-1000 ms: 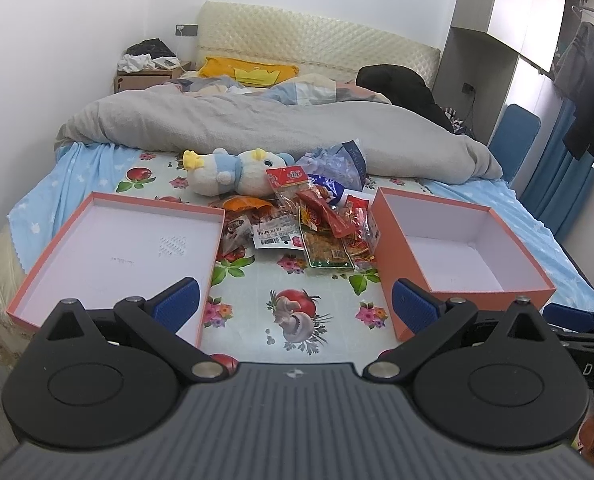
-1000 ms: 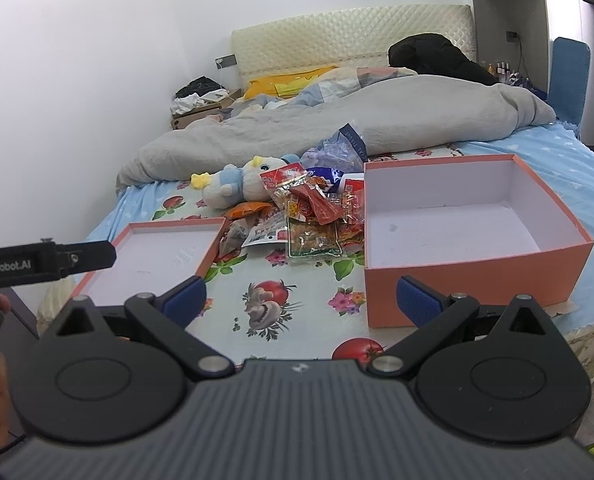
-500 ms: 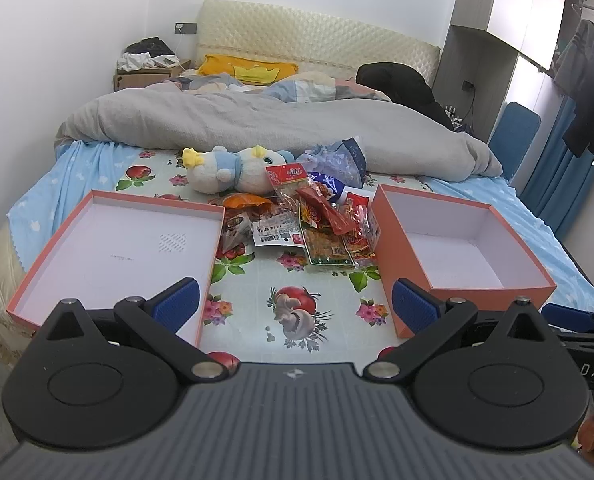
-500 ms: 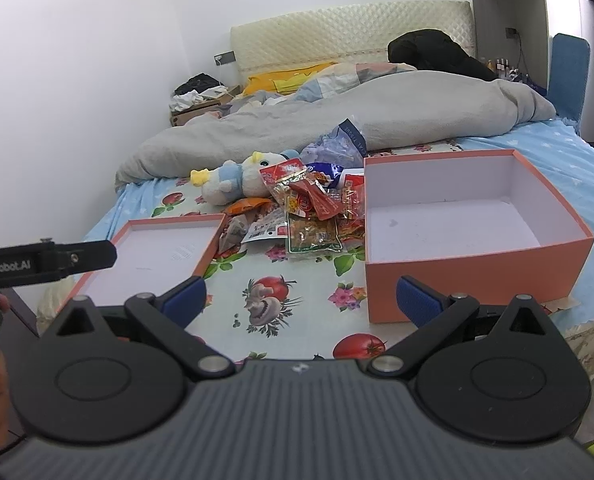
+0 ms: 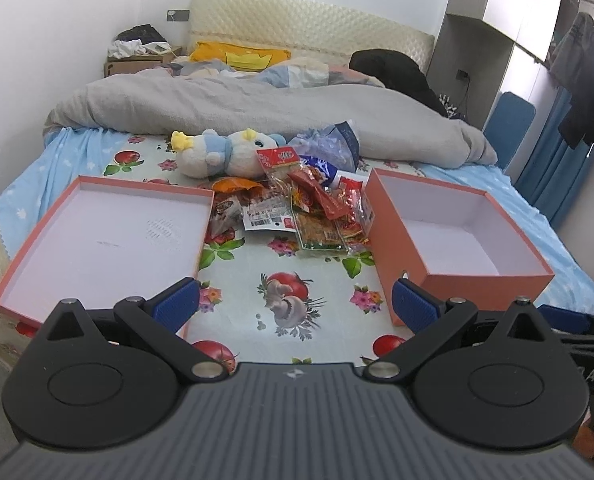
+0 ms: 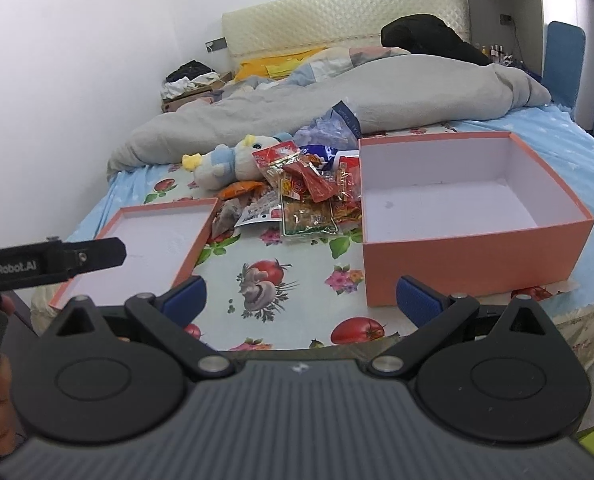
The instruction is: Organize snacks
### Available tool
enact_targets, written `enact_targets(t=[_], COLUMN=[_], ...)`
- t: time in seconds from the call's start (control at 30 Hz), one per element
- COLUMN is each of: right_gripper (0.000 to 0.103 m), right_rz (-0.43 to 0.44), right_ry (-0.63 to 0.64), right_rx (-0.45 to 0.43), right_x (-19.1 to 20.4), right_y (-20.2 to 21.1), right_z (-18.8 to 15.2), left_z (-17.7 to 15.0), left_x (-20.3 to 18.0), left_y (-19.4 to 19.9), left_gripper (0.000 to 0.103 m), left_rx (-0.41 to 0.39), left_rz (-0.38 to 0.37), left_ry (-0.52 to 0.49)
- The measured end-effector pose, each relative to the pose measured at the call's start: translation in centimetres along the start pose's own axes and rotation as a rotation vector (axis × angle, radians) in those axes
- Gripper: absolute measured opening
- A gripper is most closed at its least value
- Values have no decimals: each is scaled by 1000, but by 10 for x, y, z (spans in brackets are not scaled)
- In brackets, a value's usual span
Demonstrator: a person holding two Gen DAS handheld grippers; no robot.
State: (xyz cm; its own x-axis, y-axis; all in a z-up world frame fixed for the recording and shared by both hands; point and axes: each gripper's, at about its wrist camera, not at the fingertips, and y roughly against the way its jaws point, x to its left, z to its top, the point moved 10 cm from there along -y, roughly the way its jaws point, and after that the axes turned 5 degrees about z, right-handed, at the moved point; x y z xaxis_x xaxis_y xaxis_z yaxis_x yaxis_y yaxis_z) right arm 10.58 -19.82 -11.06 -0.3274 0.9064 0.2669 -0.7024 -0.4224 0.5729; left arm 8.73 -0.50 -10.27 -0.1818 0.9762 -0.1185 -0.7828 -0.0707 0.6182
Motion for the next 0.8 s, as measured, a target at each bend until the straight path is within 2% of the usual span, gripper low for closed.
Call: enact_targets(t=[0.13, 0.2, 0.37, 0.8], right_gripper=[103, 103, 103, 103], right_rz=[28, 28, 37, 21], right_ry=[-32, -37, -44, -66], right_rx=[15, 19, 20, -9], right_x=[-3, -4, -4, -10], right_y=[-8, -13, -24, -56], right_z=[-4, -6, -6, 4], left_z=[-1, 0, 3, -1], left_x=[-1, -1, -2, 17], left_y=[-8, -14, -30, -89], left_gripper=[103, 103, 103, 103], left_rx=[20, 27, 29, 107], left_rz=[-56, -56, -27, 17], left_ry=[35, 36, -16, -37])
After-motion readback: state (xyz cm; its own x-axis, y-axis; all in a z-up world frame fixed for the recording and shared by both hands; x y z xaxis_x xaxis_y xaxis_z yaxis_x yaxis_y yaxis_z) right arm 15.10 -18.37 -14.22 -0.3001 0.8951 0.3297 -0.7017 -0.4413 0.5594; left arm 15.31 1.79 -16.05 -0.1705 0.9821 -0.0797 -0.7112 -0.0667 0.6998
